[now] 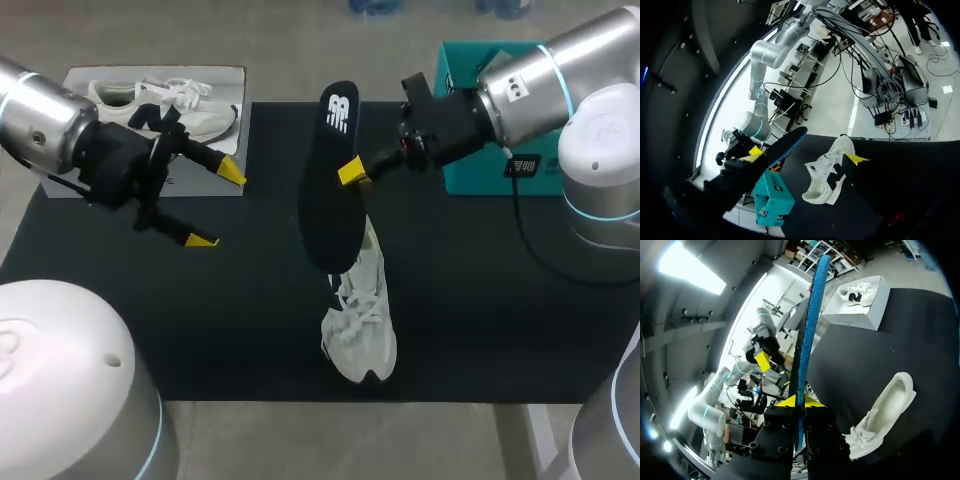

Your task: Take the shoe out of the shoebox, open the shoe tongue, remove and reinsert the insole, then place the shoe into the shoebox

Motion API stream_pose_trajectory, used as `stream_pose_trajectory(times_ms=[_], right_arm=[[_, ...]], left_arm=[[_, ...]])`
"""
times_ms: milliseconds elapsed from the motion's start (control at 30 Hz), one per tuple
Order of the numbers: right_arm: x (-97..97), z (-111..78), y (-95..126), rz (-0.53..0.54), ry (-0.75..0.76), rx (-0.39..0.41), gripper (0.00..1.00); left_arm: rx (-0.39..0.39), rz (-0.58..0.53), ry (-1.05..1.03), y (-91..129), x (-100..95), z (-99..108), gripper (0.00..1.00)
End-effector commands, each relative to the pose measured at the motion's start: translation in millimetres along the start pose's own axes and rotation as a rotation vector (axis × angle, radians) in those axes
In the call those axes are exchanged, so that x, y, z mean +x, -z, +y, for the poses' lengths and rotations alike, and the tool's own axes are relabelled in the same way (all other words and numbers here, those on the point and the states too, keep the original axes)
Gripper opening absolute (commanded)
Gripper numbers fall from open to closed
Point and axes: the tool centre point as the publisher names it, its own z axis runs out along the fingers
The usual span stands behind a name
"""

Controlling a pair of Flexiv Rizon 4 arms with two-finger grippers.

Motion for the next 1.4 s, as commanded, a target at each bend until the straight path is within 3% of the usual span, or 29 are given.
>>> stream_pose_trajectory(times_ms=[33, 267, 567, 867, 1200, 1400], right_arm=[[-0.1, 1.2, -2, -0.001, -0.001, 0.002, 0.0], [-0.1, 1.2, -2, -0.001, -0.001, 0.002, 0.0], [-0.1, 1.2, -2, -0.001, -0.001, 0.002, 0.0], [-0.1, 1.2, -2, -0.001, -0.001, 0.002, 0.0], [-0.1, 1.2, -2, -0.001, -0.001, 0.002, 0.0], [-21.2, 19.6, 8, -0.037, -0.027, 0.036, 0.0]], left_arm=[[-0.175, 0.004, 0.264, 13, 16.7, -3, 1.0], [-0.38, 0.021, 0.6, 25, 53.1, -2, 1.0], [-0.535, 0.1, 0.706, 35, 69.6, -4, 1.0], [-0.547, 0.211, 0.808, 41, 96.3, 5, 1.0], [-0.557, 0.208, 0.821, 40, 97.4, 7, 1.0], [-0.557, 0.208, 0.821, 40, 97.4, 7, 1.0]])
